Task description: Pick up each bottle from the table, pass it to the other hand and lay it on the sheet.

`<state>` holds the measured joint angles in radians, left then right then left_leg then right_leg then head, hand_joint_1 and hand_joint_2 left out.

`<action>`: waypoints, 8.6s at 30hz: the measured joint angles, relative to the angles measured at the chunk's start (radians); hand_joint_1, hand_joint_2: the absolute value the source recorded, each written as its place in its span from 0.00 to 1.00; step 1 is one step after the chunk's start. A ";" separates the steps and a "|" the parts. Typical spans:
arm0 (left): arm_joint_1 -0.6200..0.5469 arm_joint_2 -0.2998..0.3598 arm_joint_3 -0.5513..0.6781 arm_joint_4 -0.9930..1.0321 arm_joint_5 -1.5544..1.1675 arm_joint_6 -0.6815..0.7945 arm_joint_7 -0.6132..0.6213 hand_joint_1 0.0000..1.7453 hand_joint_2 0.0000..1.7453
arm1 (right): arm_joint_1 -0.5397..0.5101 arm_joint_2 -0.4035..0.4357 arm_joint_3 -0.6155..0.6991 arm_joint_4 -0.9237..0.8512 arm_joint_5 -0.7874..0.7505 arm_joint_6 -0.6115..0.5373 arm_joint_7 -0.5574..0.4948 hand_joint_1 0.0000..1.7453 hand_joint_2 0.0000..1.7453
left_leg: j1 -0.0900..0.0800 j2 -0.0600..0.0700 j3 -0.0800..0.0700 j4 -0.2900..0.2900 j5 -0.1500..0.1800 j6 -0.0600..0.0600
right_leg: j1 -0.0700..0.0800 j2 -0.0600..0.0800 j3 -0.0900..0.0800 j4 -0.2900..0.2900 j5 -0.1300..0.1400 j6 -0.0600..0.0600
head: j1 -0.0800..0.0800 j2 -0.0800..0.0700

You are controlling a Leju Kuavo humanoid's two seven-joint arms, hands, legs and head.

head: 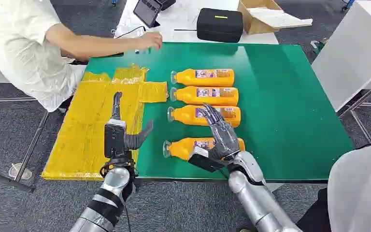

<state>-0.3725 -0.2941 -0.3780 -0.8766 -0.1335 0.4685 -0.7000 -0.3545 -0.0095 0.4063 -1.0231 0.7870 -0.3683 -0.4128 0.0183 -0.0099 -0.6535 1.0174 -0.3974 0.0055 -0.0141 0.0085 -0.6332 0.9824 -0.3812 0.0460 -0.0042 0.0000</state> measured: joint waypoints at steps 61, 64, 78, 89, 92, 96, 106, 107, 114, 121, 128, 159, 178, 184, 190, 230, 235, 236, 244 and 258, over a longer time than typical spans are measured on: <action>-0.072 -0.064 -0.109 0.074 -0.032 0.042 0.015 0.00 1.00 | -0.161 -0.077 0.212 0.166 -0.157 0.370 -0.044 0.00 1.00 | 0.000 0.000 0.000 0.000 0.000 0.000 | 0.000 0.000 0.000 0.000 0.000 0.000 | 0.000 0.000; -0.073 -0.064 -0.109 0.074 -0.032 0.042 0.015 0.00 1.00 | -0.163 -0.084 0.224 0.159 -0.156 0.369 -0.043 0.00 1.00 | 0.000 0.000 0.000 0.000 0.000 0.000 | 0.000 0.000 0.000 0.000 0.000 0.000 | 0.000 0.000; -0.072 -0.064 -0.108 0.074 -0.036 0.048 0.029 0.00 1.00 | -0.174 -0.115 0.252 0.142 -0.039 0.294 0.107 0.00 1.00 | 0.000 0.000 0.000 0.000 0.000 0.000 | 0.000 0.000 0.000 0.000 0.000 0.000 | 0.000 0.000; -0.072 -0.064 -0.106 0.074 -0.052 0.044 0.052 0.00 1.00 | -0.180 -0.136 0.277 0.148 0.003 0.322 0.181 0.00 1.00 | 0.000 0.000 0.000 0.000 0.000 0.000 | 0.000 0.000 0.000 0.000 0.000 0.000 | 0.000 0.000; -0.072 -0.064 -0.104 0.074 -0.051 0.043 0.057 0.00 1.00 | -0.185 -0.143 0.287 0.153 0.027 0.305 0.204 0.00 1.00 | 0.000 0.000 0.000 0.000 0.000 0.000 | 0.000 0.000 0.000 0.000 0.000 0.000 | 0.000 0.000; -0.072 -0.064 -0.103 0.074 -0.051 0.034 0.061 0.00 1.00 | -0.186 -0.147 0.293 0.159 0.010 0.316 0.203 0.00 1.00 | 0.000 0.000 0.000 0.000 0.000 0.000 | 0.000 0.000 0.000 0.000 0.000 0.000 | 0.000 0.000; -0.073 -0.064 -0.108 0.074 -0.068 0.030 0.085 0.00 1.00 | -0.184 -0.157 0.303 0.192 -0.018 0.366 0.199 0.00 1.00 | 0.000 0.000 0.000 0.000 0.000 0.000 | 0.000 0.000 0.000 0.000 0.000 0.000 | 0.000 0.000; -0.072 -0.064 -0.109 0.074 -0.068 0.032 0.090 0.00 1.00 | -0.186 -0.163 0.306 0.196 0.010 0.353 0.228 0.00 1.00 | 0.000 0.000 0.000 0.000 0.000 0.000 | 0.000 0.000 0.000 0.000 0.000 0.000 | 0.000 0.000; -0.072 -0.064 -0.108 0.074 -0.071 0.034 0.097 0.00 1.00 | -0.192 -0.176 0.310 0.205 0.014 0.351 0.246 0.00 1.00 | 0.000 0.000 0.001 0.000 0.000 0.000 | 0.000 0.000 0.001 0.000 0.000 0.001 | 0.000 0.000; -0.072 -0.064 -0.108 0.074 -0.079 0.037 0.103 0.00 1.00 | -0.187 -0.188 0.310 0.204 0.023 0.341 0.266 0.00 1.00 | 0.000 0.000 0.001 0.000 0.000 0.000 | 0.000 0.000 0.001 0.000 0.000 0.001 | 0.000 0.000; -0.072 -0.064 -0.108 0.074 -0.087 0.043 0.106 0.00 1.00 | -0.171 -0.202 0.303 0.188 0.090 0.299 0.317 0.00 1.00 | 0.000 0.000 0.001 0.000 0.000 0.000 | 0.000 0.000 0.001 0.000 0.000 0.001 | 0.000 0.000; -0.074 -0.064 -0.126 0.077 -0.069 0.034 0.092 0.00 1.00 | -0.168 -0.296 0.232 0.254 -0.040 0.484 0.288 1.00 1.00 | 0.000 -0.002 0.022 0.000 -0.003 0.004 | 0.000 -0.001 0.020 -0.004 -0.001 0.001 | 0.000 0.000; -0.057 -0.065 -0.131 0.046 0.107 -0.064 0.104 0.00 1.00 | -0.095 -0.260 0.142 0.186 -0.262 0.429 0.108 1.00 1.00 | 0.000 0.002 0.025 0.000 -0.006 0.002 | 0.000 0.002 0.025 -0.005 0.000 0.001 | 0.000 0.000; 0.029 -0.064 -0.150 -0.140 0.369 -0.096 0.114 0.00 1.00 | 0.066 -0.165 0.039 -0.019 -0.389 0.330 0.040 1.00 1.00 | 0.001 0.002 0.012 0.000 -0.004 0.001 | 0.001 0.002 0.012 -0.002 -0.001 0.000 | -0.002 0.000; 0.126 -0.021 -0.207 -0.352 0.463 -0.097 0.122 0.00 1.00 | 0.134 -0.121 -0.072 -0.135 -0.465 0.271 -0.001 1.00 1.00 | 0.001 0.000 0.005 0.000 -0.003 0.001 | 0.000 0.000 0.005 -0.001 -0.001 0.000 | 0.000 0.000; 0.303 0.104 -0.284 -0.444 0.462 -0.337 0.144 0.00 1.00 | 0.123 -0.001 -0.014 -0.217 -0.499 0.319 -0.048 1.00 1.00 | 0.001 0.000 0.001 0.000 -0.004 0.001 | 0.000 0.000 0.001 -0.001 -0.002 -0.001 | 0.000 0.000; 0.267 0.085 -0.288 -0.373 0.454 -0.343 0.145 0.00 1.00 | 0.076 0.024 0.046 -0.188 -0.499 0.346 -0.035 1.00 1.00 | 0.001 0.000 0.001 0.000 -0.003 0.001 | 0.001 0.000 0.002 -0.001 -0.002 -0.001 | 0.000 0.000; 0.261 0.083 -0.288 -0.364 0.454 -0.344 0.145 0.00 1.00 | 0.070 0.028 0.055 -0.182 -0.499 0.349 -0.032 1.00 1.00 | 0.001 0.000 0.001 0.000 -0.003 0.001 | 0.001 0.000 0.002 -0.001 -0.002 -0.001 | 0.000 0.000; 0.214 0.068 -0.269 -0.328 0.541 -0.390 0.175 0.00 1.00 | 0.027 0.062 0.138 -0.121 -0.477 0.353 -0.042 1.00 1.00 | 0.001 0.000 0.001 0.000 -0.003 0.000 | 0.001 0.000 0.001 -0.001 -0.002 -0.001 | 0.000 0.000; 0.201 0.063 -0.196 -0.326 0.652 -0.485 0.176 0.00 1.00 | 0.004 0.065 0.210 -0.084 -0.502 0.413 -0.058 1.00 1.00 | 0.001 0.000 0.001 0.000 -0.003 0.000 | 0.001 0.000 0.001 -0.001 -0.002 -0.001 | 0.000 0.000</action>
<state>-0.1711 -0.2312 -0.5737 -1.2024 0.5188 -0.0168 -0.5245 -0.3509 0.0553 0.6165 -1.1067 0.2853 0.0443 -0.4711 0.0193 -0.0096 -0.6522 1.0172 -0.4005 0.0058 -0.0135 0.0086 -0.6321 0.9816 -0.3828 0.0453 -0.0042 0.0000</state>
